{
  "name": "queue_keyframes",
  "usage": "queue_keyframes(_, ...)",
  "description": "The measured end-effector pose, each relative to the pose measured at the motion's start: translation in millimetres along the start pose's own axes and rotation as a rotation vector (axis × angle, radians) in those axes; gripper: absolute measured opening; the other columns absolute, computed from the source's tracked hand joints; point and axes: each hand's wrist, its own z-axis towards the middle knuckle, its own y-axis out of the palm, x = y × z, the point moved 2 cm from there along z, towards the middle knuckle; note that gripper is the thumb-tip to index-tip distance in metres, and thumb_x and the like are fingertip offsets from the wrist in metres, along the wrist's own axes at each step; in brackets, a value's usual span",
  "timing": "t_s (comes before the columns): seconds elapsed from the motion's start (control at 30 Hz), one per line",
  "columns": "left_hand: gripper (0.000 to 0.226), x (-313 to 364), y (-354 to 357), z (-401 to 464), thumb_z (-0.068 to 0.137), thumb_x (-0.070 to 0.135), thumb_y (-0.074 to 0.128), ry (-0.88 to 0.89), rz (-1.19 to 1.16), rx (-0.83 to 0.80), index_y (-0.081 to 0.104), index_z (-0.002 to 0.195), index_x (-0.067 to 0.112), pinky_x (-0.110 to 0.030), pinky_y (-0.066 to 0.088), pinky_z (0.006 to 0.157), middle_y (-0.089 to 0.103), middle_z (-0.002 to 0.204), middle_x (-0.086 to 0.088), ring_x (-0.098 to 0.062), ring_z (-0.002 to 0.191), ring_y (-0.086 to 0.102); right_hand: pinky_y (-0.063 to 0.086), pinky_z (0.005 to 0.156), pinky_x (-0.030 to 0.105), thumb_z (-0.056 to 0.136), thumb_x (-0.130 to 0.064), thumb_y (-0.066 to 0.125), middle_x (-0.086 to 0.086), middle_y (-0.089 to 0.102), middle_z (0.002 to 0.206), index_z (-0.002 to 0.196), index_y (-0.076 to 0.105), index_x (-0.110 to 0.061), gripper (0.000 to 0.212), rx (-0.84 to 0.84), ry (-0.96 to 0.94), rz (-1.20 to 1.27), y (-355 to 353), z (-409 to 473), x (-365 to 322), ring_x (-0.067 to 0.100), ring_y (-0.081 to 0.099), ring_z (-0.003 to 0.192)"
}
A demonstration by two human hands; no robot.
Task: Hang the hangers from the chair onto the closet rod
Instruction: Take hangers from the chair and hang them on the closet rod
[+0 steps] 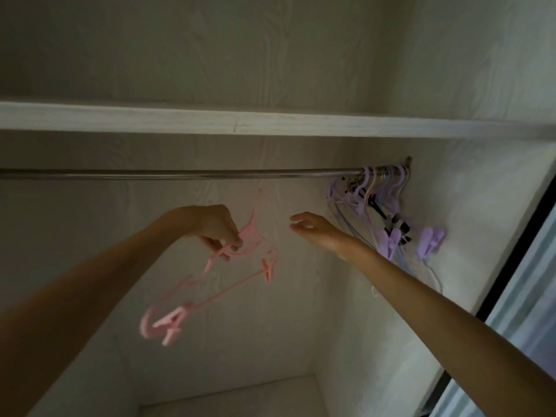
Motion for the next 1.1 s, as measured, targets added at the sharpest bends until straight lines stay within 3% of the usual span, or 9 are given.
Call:
queue_keyframes(0.07, 0.028, 15, 9, 11, 0.086, 0.016, 0.066, 0.011, -0.014, 0.108, 0.067, 0.102, -0.006, -0.015, 0.053, 0.048, 0.07, 0.093, -0.011, -0.006, 0.047, 0.066, 0.044, 0.097, 0.036, 0.098, -0.037, 0.042, 0.01, 0.054, 0.131, 0.13, 0.047, -0.009, 0.043, -0.077, 0.099, 0.208, 3, -1, -15, 0.021, 0.056, 0.107)
queue_keyframes(0.17, 0.033, 39, 21, 32, 0.082, 0.035, 0.069, 0.047, 0.037, 0.312, 0.071, 0.094, 0.004, -0.028, 0.06, 0.071, 0.074, 0.086, -0.006, -0.014, 0.068, 0.072, 0.041, 0.101, 0.041, 0.1, -0.043, 0.032, 0.009, 0.06, 0.113, 0.123, 0.048, -0.007, 0.047, -0.205, 0.178, 0.4, 4, 2, -31, 0.027, 0.057, 0.108)
queue_keyframes(0.3, 0.05, 70, 30, 55, 0.071, 0.058, 0.063, 0.077, 0.045, 0.494, 0.071, 0.089, 0.012, -0.036, 0.058, 0.081, 0.074, 0.087, -0.004, -0.022, 0.081, 0.071, 0.037, 0.108, 0.046, 0.099, -0.048, 0.027, 0.001, 0.061, 0.088, 0.1, 0.054, -0.012, 0.045, -0.105, 0.12, 0.401, -10, 16, -40, 0.026, 0.058, 0.104)
queue_keyframes(0.37, 0.044, 81, 35, 63, 0.075, 0.054, 0.061, 0.091, 0.017, 0.521, 0.072, 0.091, 0.014, -0.036, 0.057, 0.082, 0.074, 0.088, -0.004, -0.023, 0.083, 0.071, 0.04, 0.106, 0.046, 0.099, -0.047, 0.029, 0.001, 0.061, 0.082, 0.087, 0.055, -0.014, 0.044, -0.032, 0.113, 0.396, -19, 21, -38, 0.025, 0.06, 0.098)
queue_keyframes(0.5, 0.039, 92, 43, 81, 0.08, 0.051, 0.059, 0.089, 0.013, 0.554, 0.073, 0.095, 0.017, -0.036, 0.056, 0.083, 0.073, 0.093, -0.005, -0.024, 0.088, 0.07, 0.042, 0.105, 0.042, 0.099, -0.047, 0.029, 0.0, 0.062, 0.087, 0.094, 0.057, -0.011, 0.045, 0.017, 0.12, 0.384, -33, 36, -22, 0.019, 0.061, 0.092)
queue_keyframes(0.67, 0.036, 95, 53, 114, 0.085, 0.046, 0.059, 0.077, -0.003, 0.533, 0.073, 0.089, 0.013, -0.031, 0.056, 0.076, 0.073, 0.089, -0.005, -0.023, 0.082, 0.07, 0.043, 0.096, 0.035, 0.1, -0.047, 0.028, -0.003, 0.061, 0.083, 0.08, 0.056, -0.018, 0.045, 0.085, 0.165, 0.374, -42, 58, -4, 0.01, 0.058, 0.077)
queue_keyframes(0.9, 0.045, 94, 74, 129, 0.081, 0.057, 0.059, 0.147, -0.018, 0.405, 0.072, 0.096, 0.017, -0.035, 0.058, 0.078, 0.074, 0.088, -0.001, -0.017, 0.077, 0.07, 0.043, 0.101, 0.039, 0.099, -0.042, 0.032, 0.001, 0.061, 0.103, 0.089, 0.059, -0.02, 0.036, 0.107, 0.202, 0.386, -39, 64, 19, 0.015, 0.057, 0.095)
queue_keyframes(0.97, 0.049, 95, 66, 119, 0.083, 0.06, 0.053, 0.142, 0.095, 0.413, 0.07, 0.097, 0.017, -0.035, 0.057, 0.079, 0.073, 0.09, -0.002, -0.02, 0.08, 0.07, 0.042, 0.103, 0.041, 0.1, -0.04, 0.032, 0.005, 0.058, 0.116, 0.105, 0.058, -0.016, 0.036, 0.114, 0.193, 0.381, -42, 59, 19, 0.022, 0.055, 0.109)
queue_keyframes(1.1, 0.04, 115, 18, 76, 0.089, 0.05, 0.05, 0.302, 0.34, 0.892, 0.071, 0.092, 0.016, -0.025, 0.047, 0.065, 0.068, 0.082, 0.0, -0.024, 0.087, 0.067, 0.043, 0.095, 0.036, 0.096, -0.041, 0.044, 0.007, 0.037, 0.146, 0.148, 0.019, -0.012, 0.064, 0.104, 0.265, 0.173, -46, 33, 28, 0.027, 0.047, 0.124)
